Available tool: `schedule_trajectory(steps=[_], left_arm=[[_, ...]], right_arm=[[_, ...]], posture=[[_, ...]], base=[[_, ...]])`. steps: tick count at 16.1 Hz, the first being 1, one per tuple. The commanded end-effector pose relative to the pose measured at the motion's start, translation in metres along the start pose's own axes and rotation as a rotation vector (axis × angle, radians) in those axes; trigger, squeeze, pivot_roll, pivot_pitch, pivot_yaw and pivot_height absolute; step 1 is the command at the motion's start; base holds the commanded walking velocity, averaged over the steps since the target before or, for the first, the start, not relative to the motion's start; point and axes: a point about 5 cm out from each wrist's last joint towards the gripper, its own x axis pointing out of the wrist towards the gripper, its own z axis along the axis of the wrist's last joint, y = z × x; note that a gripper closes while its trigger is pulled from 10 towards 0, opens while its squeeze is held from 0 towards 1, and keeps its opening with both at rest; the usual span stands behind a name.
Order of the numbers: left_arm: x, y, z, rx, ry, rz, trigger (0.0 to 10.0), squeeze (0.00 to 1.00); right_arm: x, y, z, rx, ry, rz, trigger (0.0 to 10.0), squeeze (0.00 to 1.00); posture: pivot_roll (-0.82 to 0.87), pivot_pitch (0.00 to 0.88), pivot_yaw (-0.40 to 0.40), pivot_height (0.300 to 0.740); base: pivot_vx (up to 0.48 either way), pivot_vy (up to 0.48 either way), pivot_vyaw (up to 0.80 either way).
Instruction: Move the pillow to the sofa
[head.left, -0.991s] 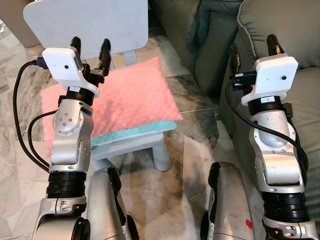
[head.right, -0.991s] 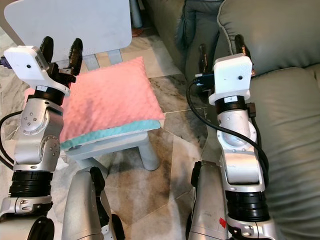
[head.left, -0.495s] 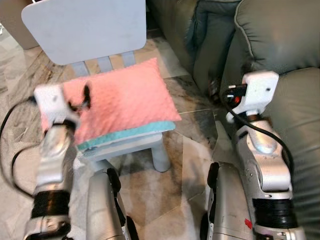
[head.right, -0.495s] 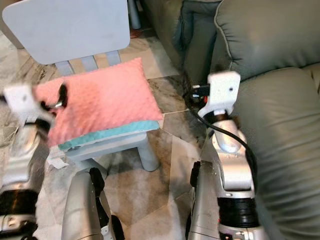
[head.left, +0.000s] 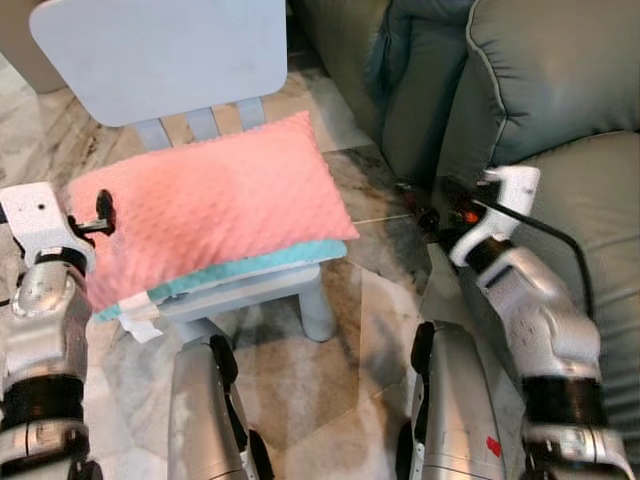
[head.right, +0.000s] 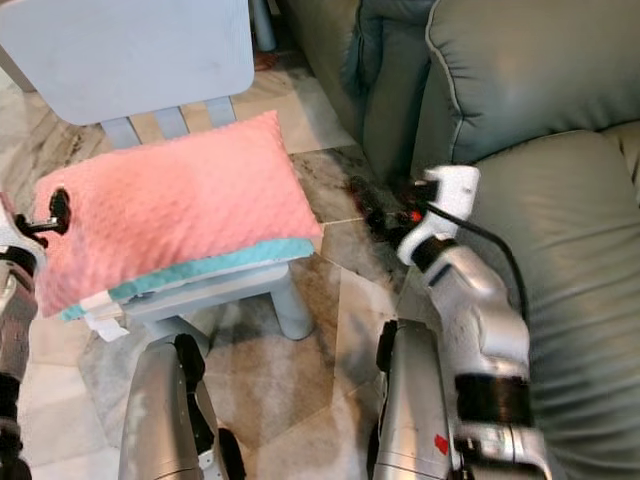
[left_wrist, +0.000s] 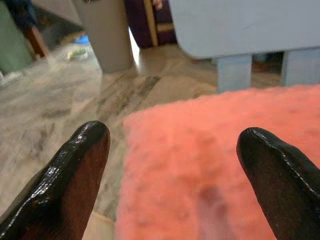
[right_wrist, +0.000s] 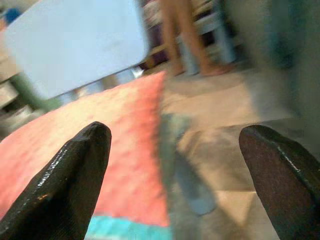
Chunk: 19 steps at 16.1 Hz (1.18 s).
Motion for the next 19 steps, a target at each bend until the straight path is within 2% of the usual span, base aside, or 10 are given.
schedule_trajectory(steps=[1, 4, 7, 11, 13, 15, 16, 17, 18, 19], left_arm=[[0.0, 0.018, -0.003, -0.002, 0.037, 0.057, 10.0, 1.0], [0.002, 0.035, -0.006, -0.005, 0.078, 0.111, 10.0, 1.0], [0.007, 0.059, -0.005, -0.036, 0.107, 0.199, 10.0, 1.0], [0.008, 0.073, -0.001, -0.044, 0.126, 0.223, 10.0, 1.0], [0.011, 0.065, -0.008, -0.136, 0.169, 0.158, 10.0, 1.0], [0.017, 0.046, -0.008, -0.156, 0.169, 0.081, 10.0, 1.0], [0.018, 0.039, -0.008, -0.165, 0.175, 0.056, 10.0, 0.6], [0.021, 0.023, -0.011, -0.177, 0.19, -0.004, 10.0, 0.0], [0.021, 0.019, -0.013, -0.183, 0.199, -0.018, 10.0, 0.0], [0.02, 0.015, -0.016, -0.184, 0.22, -0.037, 10.0, 0.0]], right_arm=[[0.008, 0.003, -0.003, 0.029, 0.033, 0.073, 10.0, 1.0], [0.023, 0.01, -0.005, 0.097, 0.055, 0.19, 10.0, 1.0], [0.044, 0.019, -0.013, 0.111, 0.079, 0.274, 10.0, 1.0], [0.065, 0.025, -0.01, 0.071, 0.106, 0.321, 10.0, 1.0], [0.074, 0.027, -0.003, 0.051, 0.098, 0.324, 10.0, 1.0], [0.082, 0.035, 0.001, 0.012, 0.095, 0.356, 10.0, 1.0], [0.085, 0.038, 0.001, -0.007, 0.094, 0.355, 10.0, 1.0], [0.093, 0.048, -0.002, -0.047, 0.097, 0.352, 10.0, 0.09], [0.096, 0.053, -0.005, -0.057, 0.099, 0.346, 10.0, 0.0], [0.098, 0.06, -0.011, -0.079, 0.116, 0.351, 10.0, 0.0]], posture=[[-0.04, 0.274, 0.06, 0.428], [-0.02, 0.309, 0.045, 0.428], [0.0, 0.333, 0.029, 0.428], [0.03, 0.348, 0.022, 0.428], [0.04, 0.353, 0.017, 0.428], [0.05, 0.355, 0.013, 0.428], [0.05, 0.353, 0.01, 0.428], [0.05, 0.352, 0.008, 0.428], [0.06, 0.35, 0.007, 0.428], [0.06, 0.35, 0.009, 0.428]], base=[[0.0, 0.0, 0.0], [0.0, 0.0, 0.0], [0.0, 0.0, 0.0], [0.0, 0.0, 0.0], [0.0, 0.0, 0.0], [0.0, 0.0, 0.0], [0.0, 0.0, 0.0], [0.0, 0.0, 0.0], [0.0, 0.0, 0.0], [0.0, 0.0, 0.0]])
